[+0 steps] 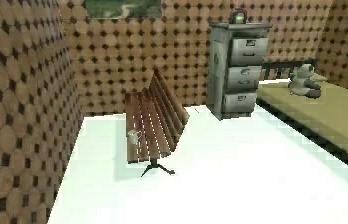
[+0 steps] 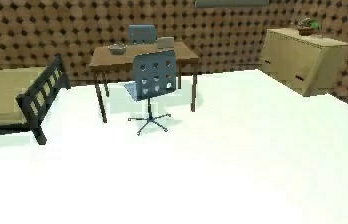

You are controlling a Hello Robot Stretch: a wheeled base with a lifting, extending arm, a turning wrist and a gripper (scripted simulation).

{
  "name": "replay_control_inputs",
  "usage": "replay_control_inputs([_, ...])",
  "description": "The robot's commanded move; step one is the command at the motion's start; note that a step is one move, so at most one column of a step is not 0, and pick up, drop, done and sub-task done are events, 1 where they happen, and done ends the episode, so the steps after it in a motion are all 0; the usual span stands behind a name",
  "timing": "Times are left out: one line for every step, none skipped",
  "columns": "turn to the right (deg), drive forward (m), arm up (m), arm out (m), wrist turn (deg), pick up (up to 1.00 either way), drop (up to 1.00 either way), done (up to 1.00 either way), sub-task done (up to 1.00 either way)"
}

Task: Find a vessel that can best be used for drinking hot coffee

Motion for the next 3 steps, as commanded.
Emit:
replay_control_inputs([-21.0, 0.00, 0.00, 0.00, 0.0, 0.00, 0.00, 0.00, 0.00])
replay_control_inputs([0.0, 0.85, 0.00, 0.00, 0.0, 0.00, 0.00, 0.00, 0.00])
replay_control_inputs([15.0, 0.00, 0.00, 0.00, 0.0, 0.00, 0.00, 0.00, 0.00])
